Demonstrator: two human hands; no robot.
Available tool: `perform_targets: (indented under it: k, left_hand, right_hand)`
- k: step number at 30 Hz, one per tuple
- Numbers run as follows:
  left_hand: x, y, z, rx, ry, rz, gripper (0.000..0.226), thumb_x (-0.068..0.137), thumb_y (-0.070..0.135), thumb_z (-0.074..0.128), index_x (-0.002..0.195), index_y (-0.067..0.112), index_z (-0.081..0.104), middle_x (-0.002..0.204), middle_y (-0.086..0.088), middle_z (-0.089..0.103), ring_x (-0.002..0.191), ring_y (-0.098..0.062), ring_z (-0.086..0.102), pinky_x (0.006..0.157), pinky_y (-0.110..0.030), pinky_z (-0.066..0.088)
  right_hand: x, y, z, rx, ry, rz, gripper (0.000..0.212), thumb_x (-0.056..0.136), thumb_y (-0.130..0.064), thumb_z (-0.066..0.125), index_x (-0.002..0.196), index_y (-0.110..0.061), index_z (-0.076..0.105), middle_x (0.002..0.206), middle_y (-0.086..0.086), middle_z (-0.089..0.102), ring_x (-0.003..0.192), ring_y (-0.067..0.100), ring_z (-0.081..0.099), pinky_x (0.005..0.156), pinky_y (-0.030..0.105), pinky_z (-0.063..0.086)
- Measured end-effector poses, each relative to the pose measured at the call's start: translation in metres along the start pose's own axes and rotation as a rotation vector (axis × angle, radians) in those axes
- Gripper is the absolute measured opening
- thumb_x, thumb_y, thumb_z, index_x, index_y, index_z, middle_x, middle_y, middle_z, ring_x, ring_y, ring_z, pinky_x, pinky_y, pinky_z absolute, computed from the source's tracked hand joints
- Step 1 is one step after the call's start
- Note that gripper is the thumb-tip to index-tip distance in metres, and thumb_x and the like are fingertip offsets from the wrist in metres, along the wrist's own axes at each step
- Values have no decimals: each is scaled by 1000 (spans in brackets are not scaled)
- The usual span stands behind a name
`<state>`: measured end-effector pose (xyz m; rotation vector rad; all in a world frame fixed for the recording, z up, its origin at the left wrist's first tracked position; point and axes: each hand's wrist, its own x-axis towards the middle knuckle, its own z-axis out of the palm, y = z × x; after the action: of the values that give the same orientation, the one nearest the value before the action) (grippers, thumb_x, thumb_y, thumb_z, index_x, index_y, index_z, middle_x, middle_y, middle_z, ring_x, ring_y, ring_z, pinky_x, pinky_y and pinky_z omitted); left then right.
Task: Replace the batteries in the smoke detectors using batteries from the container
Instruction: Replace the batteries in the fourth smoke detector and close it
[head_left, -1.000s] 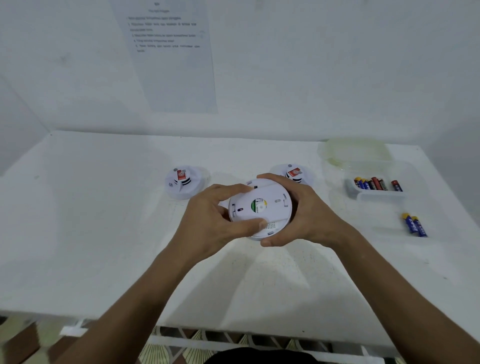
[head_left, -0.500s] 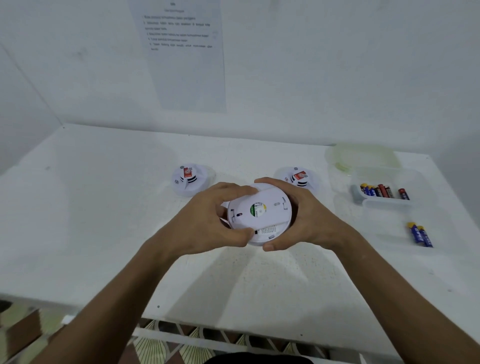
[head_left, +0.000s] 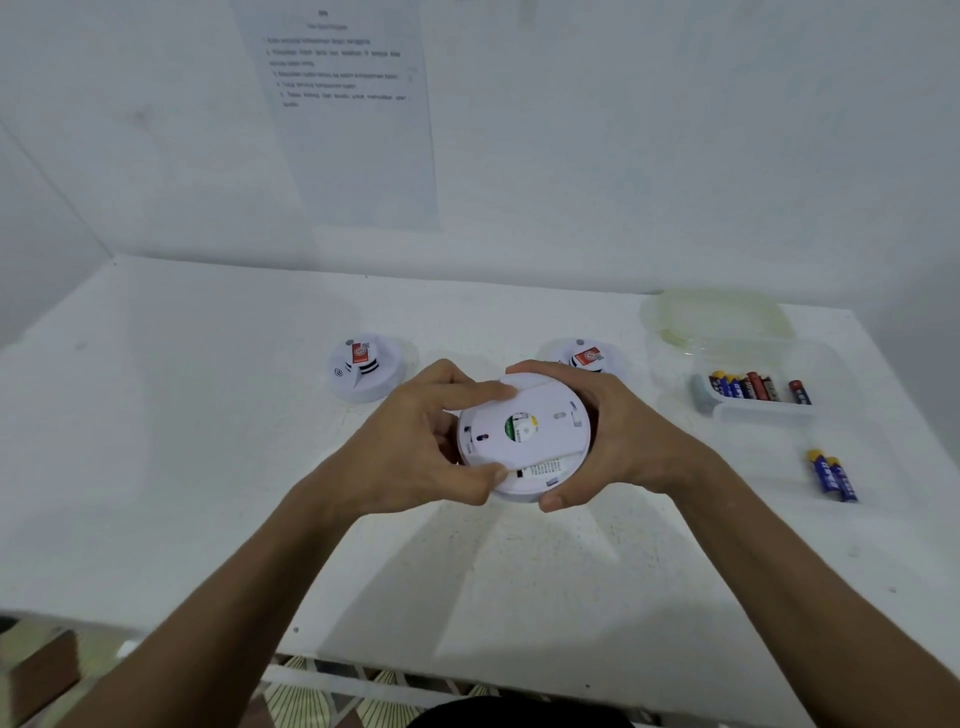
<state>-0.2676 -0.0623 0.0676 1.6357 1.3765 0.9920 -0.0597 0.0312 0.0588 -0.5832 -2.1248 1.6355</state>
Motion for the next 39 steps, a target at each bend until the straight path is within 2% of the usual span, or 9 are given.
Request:
perform_targets:
  k: [4,7,10,13,16,20,25,33,39]
  left_hand:
    - [3,-3,1,45,4,26,60,61,38,77,118,40,59,100,5,48,80,-5,61,60,-16,50]
    - [6,-8,3,54,47,0,65,62,39,74,125,39,56,111,9,53,83,-13,66,67,-31,58]
    - [6,-7,4,-29,112,-54,77,61,35,82,133,37,52,120,11,61,81,-19,70,72,-41,60]
    - [3,-3,5,-192,100,-31,84,64,24,85,139,33,45,125,11,62,86,-19,70,78,-36,60]
    - [-1,-4,2,-195,164,4,82,65,25,83,138,31,47,126,11,62,87,-16,64,73,-28,56]
    - [-4,-13,-1,43,121,-28,95,60,41,86,142,44,38,131,20,53,100,-9,61,78,-26,55]
    - [-3,-12,3,-11,-3,-44,95,63,35,86,143,43,35,126,15,62,108,-17,65,89,-41,57]
    - [-9,-8,-3,23,96,12,84,59,37,86,136,34,51,118,9,66,98,-29,67,78,-48,58]
    - [-9,-12,-10,56,119,9,83,58,34,85,135,26,54,113,6,69,96,-29,67,78,-46,58]
  right_hand:
    - [2,0,-7,-5,-22,23,94,52,2,89,135,-21,52,127,2,60,120,19,58,92,32,55]
    - [5,3,-9,-157,6,28,93,57,-4,92,133,-31,46,127,-10,54,118,9,54,90,23,54]
    - [8,11,-9,-412,70,49,101,58,-20,96,135,-41,34,131,-17,42,120,3,46,90,19,51]
    - [9,16,-6,-549,36,30,108,59,-36,91,134,-60,18,136,-15,39,121,2,41,93,10,37]
    - [9,15,-2,-479,68,-14,97,59,-29,85,133,-51,26,133,-16,43,119,0,44,90,8,42]
    - [5,11,-2,-123,128,-47,100,57,1,83,138,-31,33,128,-15,48,117,3,53,87,26,56]
    - [3,14,6,74,104,-1,101,59,2,85,143,-21,34,136,-13,54,129,16,52,95,29,52]
    - [7,18,4,-45,135,19,108,53,-14,93,145,-19,37,142,4,50,131,20,51,101,31,50]
    - [13,23,8,-101,140,10,103,54,-12,92,143,-20,40,139,-3,54,128,14,53,101,27,51]
